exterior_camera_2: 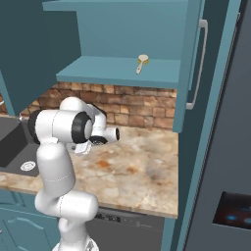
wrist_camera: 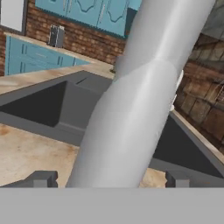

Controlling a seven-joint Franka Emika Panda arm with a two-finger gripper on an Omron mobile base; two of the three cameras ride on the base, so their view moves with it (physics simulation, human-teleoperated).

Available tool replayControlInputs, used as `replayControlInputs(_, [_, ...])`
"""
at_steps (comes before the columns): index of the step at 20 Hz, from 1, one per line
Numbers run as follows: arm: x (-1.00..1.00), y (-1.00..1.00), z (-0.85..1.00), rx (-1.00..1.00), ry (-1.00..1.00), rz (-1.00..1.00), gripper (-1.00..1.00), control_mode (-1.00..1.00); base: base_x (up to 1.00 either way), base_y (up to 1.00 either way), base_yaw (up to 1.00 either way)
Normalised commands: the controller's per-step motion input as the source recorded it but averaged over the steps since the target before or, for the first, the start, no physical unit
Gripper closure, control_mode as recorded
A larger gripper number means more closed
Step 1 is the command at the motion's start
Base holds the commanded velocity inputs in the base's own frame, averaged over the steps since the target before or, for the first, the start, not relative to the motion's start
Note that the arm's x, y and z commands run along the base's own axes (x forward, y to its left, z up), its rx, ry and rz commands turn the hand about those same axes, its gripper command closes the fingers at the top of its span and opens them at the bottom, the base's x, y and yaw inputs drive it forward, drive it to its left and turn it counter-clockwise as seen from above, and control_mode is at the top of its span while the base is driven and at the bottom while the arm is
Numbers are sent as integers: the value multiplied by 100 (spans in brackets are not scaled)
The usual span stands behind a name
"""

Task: Locate and retrieve the spray and dish brush from the cabinet. Place them next to the sink.

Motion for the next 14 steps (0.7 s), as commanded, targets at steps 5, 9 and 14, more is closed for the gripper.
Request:
replayControlInputs(5, [0, -16, 0, 0, 9, -1, -100, -100, 0, 0, 0])
replayControlInputs(9, [0, -32, 5, -2, 16, -4, -100, -100, 0, 0, 0])
replayControlInputs(14, [-1, -27, 12, -4, 14, -7, -100, -100, 0, 0, 0])
